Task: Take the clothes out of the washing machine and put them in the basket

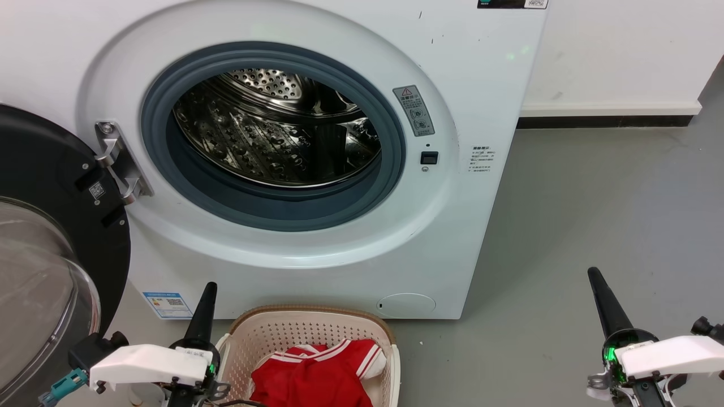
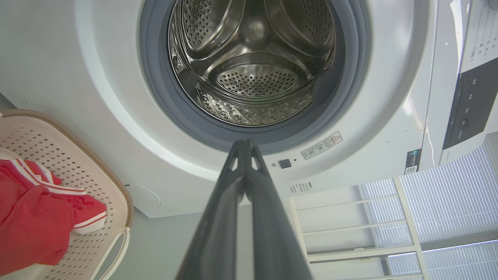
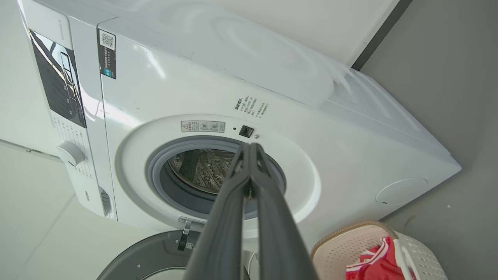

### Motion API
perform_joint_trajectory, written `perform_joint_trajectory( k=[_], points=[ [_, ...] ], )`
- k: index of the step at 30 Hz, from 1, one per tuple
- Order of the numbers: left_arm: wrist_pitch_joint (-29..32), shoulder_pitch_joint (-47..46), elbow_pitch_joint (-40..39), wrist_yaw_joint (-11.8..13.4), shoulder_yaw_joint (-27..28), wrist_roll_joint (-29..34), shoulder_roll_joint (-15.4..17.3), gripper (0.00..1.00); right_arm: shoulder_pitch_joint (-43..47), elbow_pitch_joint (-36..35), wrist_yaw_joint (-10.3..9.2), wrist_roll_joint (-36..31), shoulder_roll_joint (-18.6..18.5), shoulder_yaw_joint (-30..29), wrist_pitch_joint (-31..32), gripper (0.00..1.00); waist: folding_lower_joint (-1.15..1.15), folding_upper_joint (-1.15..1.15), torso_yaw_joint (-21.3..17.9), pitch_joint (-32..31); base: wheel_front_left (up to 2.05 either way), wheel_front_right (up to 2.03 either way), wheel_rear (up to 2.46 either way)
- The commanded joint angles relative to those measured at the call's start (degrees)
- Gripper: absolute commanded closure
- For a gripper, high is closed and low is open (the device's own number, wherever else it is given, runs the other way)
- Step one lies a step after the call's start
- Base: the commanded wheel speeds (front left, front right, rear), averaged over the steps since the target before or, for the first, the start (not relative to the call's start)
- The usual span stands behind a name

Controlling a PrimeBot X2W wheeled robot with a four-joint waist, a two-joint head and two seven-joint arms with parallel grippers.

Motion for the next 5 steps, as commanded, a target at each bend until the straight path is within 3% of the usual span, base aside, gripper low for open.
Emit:
perform_joint_trajectory(
  k=[1,5],
  points=[
    [0.14,-1.52,0.02,-0.58,0.48,-1.43,0.09,1.00,-1.36,0.23,-0.01,1.55,-0.21,-0.25,0.10,1.00,0.00,0.00,-0.02,0.04,0.00,0.00,0.00],
    [0.42,-1.71,0.58,-0.75,0.75,-3.50,-0.04,1.00,-1.95,0.76,-0.01,3.74,-0.18,-0.44,0.31,1.00,0.00,0.00,-0.08,0.14,0.00,0.00,0.00]
  ],
)
